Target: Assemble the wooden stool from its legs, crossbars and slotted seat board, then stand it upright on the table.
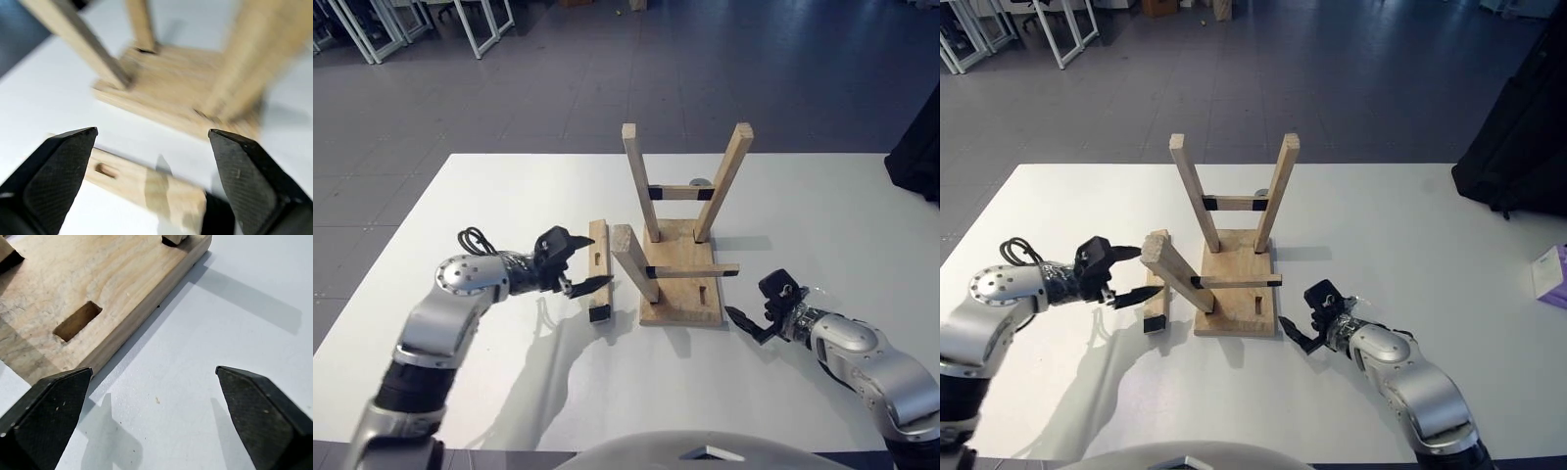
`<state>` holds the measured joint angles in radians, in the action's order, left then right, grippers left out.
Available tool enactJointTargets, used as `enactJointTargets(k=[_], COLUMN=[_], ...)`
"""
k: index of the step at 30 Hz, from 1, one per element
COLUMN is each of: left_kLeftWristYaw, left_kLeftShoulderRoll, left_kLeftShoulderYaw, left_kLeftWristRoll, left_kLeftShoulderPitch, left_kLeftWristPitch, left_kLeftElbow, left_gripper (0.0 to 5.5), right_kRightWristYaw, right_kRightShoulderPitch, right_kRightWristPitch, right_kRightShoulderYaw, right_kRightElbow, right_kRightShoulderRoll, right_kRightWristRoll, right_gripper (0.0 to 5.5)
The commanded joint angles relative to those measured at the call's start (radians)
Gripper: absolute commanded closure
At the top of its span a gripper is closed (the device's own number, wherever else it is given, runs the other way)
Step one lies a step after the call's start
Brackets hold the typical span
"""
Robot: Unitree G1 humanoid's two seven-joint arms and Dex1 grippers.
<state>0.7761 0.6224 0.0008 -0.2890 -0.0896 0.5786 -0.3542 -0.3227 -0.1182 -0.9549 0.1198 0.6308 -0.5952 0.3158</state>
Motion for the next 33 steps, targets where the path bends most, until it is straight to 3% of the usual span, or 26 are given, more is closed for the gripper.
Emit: enactJointTargets(k=[1,5,7,17,23,29,33], left_kLeftWristYaw=[-0.547,-0.673,-0.708,-0.706,-0.699,-0.675,-0.653], left_kLeftShoulderRoll=[-0.375,-0.427,-0.456,-0.568,-0.533,-0.443,-0.492], left_kLeftShoulderYaw=[0.057,-0.078,-0.092,0.021,0.013,-0.073,0.049], left_kLeftWristRoll=[0.141,0.221,0.229,0.158,0.171,0.230,0.140], left_kLeftShoulderPitch=[0.153,0.167,0.180,0.276,0.271,0.304,0.319], left_kLeftWristPitch=[0.443,0.546,0.597,0.645,0.505,0.331,0.273], left_kLeftElbow=[-0.357,-0.373,-0.386,-0.216,-0.082,0.024,0.096], left_gripper=[1.30,1.30,1.30,1.30,2.33,3.38,3.45], right_kRightWristYaw=[0.051,0.064,0.061,0.062,0.061,0.064,0.081], right_kRightShoulderPitch=[-0.053,-0.016,-0.005,-0.002,-0.002,0.073,0.159], right_kRightWristPitch=[-0.027,-0.039,-0.043,-0.050,-0.055,-0.064,-0.106], right_kRightShoulderYaw=[-0.031,-0.009,-0.013,0.007,-0.008,-0.119,-0.236], right_kRightElbow=[0.060,0.056,0.053,0.059,0.063,0.002,-0.030], right_kRightShoulderRoll=[0.044,0.065,0.063,0.076,0.073,0.088,0.138], right_kRightWristRoll=[-0.012,-0.011,-0.013,-0.022,-0.018,-0.001,0.041], right_gripper=[0.85,0.85,0.85,0.85,0.85,0.85,0.85])
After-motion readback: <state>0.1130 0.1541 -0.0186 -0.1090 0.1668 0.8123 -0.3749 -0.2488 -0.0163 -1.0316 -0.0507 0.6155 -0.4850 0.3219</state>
